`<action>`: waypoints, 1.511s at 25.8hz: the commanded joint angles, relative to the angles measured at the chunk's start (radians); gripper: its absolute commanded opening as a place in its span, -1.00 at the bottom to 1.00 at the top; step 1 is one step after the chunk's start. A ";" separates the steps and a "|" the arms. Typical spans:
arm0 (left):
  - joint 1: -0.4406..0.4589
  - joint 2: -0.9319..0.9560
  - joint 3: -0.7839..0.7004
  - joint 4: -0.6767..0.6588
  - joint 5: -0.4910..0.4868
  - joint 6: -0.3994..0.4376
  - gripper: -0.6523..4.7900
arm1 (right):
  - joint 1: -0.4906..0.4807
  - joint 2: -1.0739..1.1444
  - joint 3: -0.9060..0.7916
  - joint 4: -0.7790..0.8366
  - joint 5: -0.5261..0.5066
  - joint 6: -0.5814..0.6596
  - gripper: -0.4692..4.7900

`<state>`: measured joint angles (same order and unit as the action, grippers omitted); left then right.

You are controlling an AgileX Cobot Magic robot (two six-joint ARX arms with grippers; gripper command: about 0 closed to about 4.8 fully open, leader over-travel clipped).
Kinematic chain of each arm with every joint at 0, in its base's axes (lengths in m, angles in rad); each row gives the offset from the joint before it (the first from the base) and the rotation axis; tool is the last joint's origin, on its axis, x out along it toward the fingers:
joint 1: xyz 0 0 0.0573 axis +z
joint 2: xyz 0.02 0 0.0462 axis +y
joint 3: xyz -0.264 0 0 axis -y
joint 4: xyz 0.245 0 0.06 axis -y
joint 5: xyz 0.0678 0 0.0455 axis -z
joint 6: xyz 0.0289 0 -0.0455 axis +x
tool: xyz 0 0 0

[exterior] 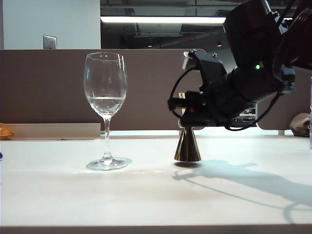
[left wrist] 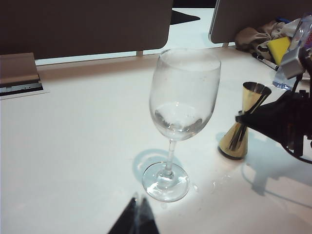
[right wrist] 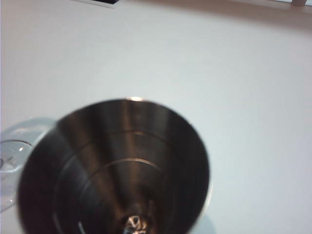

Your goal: Pick up the jigger and pour the water inside into the glass.

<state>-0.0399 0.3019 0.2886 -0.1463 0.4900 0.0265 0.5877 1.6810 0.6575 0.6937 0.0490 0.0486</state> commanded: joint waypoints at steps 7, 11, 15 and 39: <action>0.000 0.000 0.009 0.011 0.011 0.003 -0.78 | 0.003 0.011 0.002 0.029 -0.027 0.008 -0.83; 0.000 0.000 0.009 0.011 0.012 0.003 -0.78 | 0.003 0.016 0.000 0.008 -0.029 0.012 -0.79; 0.000 0.000 0.009 0.011 0.028 0.003 -0.78 | 0.003 0.016 0.000 0.005 -0.030 0.012 -0.60; 0.002 -0.296 0.009 -0.146 0.015 0.024 -0.78 | 0.095 -0.233 -0.045 -0.283 0.268 0.034 0.26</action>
<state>-0.0399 0.0265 0.2913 -0.2565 0.5079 0.0517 0.6823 1.4887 0.6228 0.4526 0.2897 0.0807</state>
